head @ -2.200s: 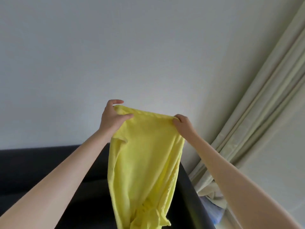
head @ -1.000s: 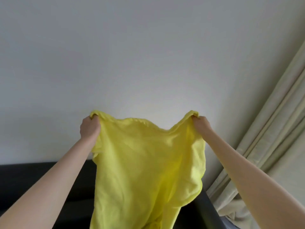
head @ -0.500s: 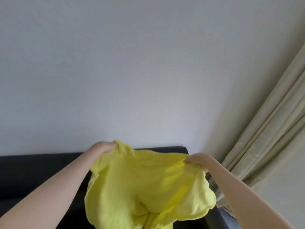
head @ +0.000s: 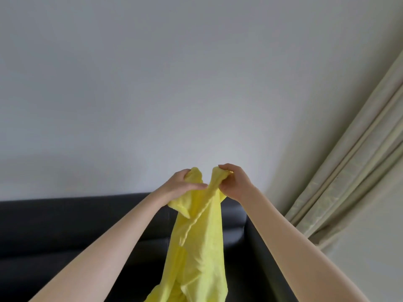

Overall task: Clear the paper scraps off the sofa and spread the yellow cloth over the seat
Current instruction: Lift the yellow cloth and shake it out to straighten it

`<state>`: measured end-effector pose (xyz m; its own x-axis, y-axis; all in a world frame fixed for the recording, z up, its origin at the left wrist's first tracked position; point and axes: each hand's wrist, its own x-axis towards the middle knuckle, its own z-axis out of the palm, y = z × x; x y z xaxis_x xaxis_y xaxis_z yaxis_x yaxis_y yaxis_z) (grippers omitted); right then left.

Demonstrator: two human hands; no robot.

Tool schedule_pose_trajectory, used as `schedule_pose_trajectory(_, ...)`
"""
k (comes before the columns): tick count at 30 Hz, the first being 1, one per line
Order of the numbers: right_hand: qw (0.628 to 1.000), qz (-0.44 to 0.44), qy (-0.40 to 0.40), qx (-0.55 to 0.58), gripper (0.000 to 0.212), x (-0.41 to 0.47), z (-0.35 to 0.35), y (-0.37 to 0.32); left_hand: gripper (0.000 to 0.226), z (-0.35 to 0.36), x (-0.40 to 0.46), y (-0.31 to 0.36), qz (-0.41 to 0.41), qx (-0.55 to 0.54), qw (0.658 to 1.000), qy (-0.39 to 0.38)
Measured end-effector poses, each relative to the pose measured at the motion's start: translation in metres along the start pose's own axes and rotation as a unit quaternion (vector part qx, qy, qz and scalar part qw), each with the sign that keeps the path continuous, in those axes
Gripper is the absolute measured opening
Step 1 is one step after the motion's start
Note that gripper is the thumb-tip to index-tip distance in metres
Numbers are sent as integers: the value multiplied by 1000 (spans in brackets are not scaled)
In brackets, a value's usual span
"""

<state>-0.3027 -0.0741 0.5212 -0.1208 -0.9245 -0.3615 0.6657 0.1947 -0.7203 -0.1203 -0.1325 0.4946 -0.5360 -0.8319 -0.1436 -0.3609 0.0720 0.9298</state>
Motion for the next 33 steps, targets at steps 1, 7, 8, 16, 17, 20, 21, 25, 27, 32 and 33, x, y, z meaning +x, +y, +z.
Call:
schedule_pose_trajectory(1, 1000, -12, -3, -2, 11, 0, 5, 0, 105, 6, 1, 2, -1, 46, 999, 4)
schedule_pose_trajectory(7, 996, -83, 27, -14, 13, 2, 14, -6, 39, 34, 5, -8, 82, 219, 964, 125)
schedule_pose_trajectory(8, 995, -85, 35, -23, 14, 2, 11, -8, 29, 36, 5, -7, 85, 192, 967, 141)
schedule_pose_trajectory(16, 901, -120, 51, -414, 24, -1, -34, 74, 35, 36, 13, 12, -105, -266, 935, 209)
schedule_pose_trajectory(17, 885, -111, 36, -450, 23, -1, -37, 88, 36, 37, 13, 14, -105, -264, 934, 216)
schedule_pose_trajectory(20, 833, -101, 26, -543, 30, 4, -47, 119, 35, 36, 13, 15, -103, -275, 928, 227)
schedule_pose_trajectory(21, 816, -112, 42, -566, 34, 4, -50, 125, 33, 35, 12, 15, -105, -280, 927, 228)
schedule_pose_trajectory(25, 815, -157, 53, -555, 61, 3, -55, 131, 20, 31, 7, 14, -109, -282, 927, 223)
schedule_pose_trajectory(27, 791, -171, 21, -587, 54, 3, -54, 126, 17, 28, 5, 12, -113, -274, 928, 225)
schedule_pose_trajectory(32, 792, -129, -56, -594, 34, 0, -45, 111, 22, 21, 1, 3, -121, -261, 931, 227)
schedule_pose_trajectory(33, 794, -113, -62, -594, 35, -1, -44, 108, 24, 19, 0, 1, -120, -258, 930, 231)
